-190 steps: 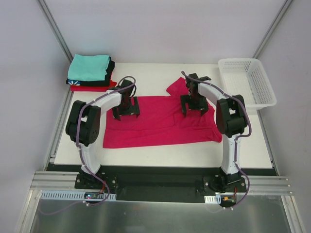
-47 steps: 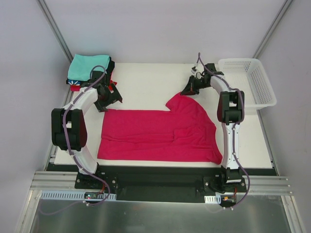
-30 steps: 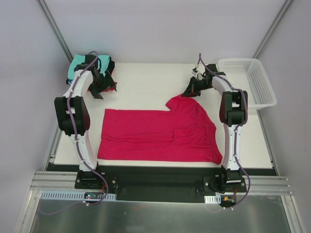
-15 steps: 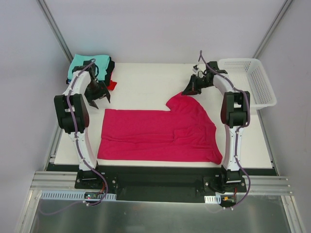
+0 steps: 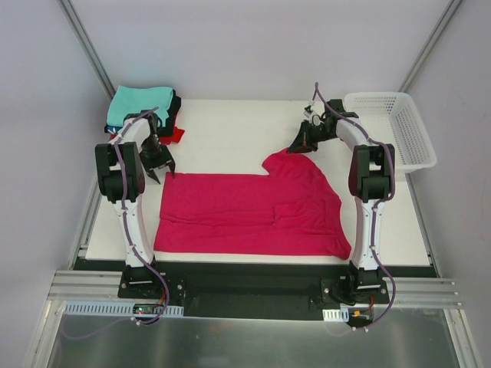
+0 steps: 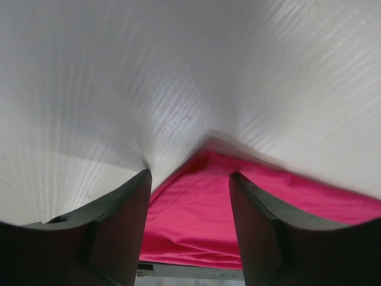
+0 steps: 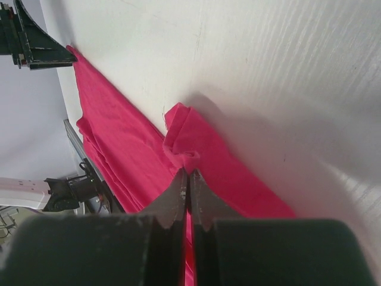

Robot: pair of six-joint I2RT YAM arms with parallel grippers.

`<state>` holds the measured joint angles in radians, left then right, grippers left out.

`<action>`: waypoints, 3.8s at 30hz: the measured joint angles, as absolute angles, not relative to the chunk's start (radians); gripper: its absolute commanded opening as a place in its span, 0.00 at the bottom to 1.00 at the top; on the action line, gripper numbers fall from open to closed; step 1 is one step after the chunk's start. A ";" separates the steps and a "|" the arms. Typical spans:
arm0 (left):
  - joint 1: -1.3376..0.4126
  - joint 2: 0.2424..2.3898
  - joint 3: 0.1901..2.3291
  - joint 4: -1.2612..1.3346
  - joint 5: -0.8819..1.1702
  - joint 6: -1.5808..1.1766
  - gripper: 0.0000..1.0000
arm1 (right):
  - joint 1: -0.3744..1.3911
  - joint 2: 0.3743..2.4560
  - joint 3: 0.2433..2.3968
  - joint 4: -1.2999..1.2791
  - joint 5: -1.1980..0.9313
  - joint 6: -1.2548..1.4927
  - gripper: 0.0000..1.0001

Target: Fold and stack the t-shirts

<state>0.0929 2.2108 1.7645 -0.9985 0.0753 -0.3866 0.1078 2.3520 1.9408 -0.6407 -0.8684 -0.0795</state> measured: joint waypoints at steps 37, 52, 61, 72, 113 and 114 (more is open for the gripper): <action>0.084 2.241 1.832 -0.936 0.123 -0.432 0.40 | 0.117 2.335 1.924 -0.671 -0.868 -0.106 0.01; 0.078 2.240 1.784 -0.920 0.122 -0.437 0.17 | 0.117 2.333 1.924 -0.678 -0.867 -0.108 0.01; 0.078 2.234 1.776 -0.920 0.123 -0.437 0.10 | 0.117 2.300 1.926 -0.691 -0.841 -0.108 0.01; 0.077 2.239 1.880 -0.955 0.123 -0.432 0.08 | 0.117 2.320 2.176 -0.788 -0.818 -0.101 0.01; 0.099 2.365 2.134 -1.033 0.069 -0.408 0.00 | 0.027 2.418 2.347 -0.796 -0.846 -0.043 0.01; 0.099 2.366 2.146 -1.032 0.069 -0.408 0.00 | 0.027 2.418 2.347 -0.794 -0.846 -0.041 0.01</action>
<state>0.0986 2.3657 2.1460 -1.0321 0.0689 -0.4076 0.0265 2.4180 2.3470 -0.7944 -0.8463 -0.0410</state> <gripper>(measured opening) 0.010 0.013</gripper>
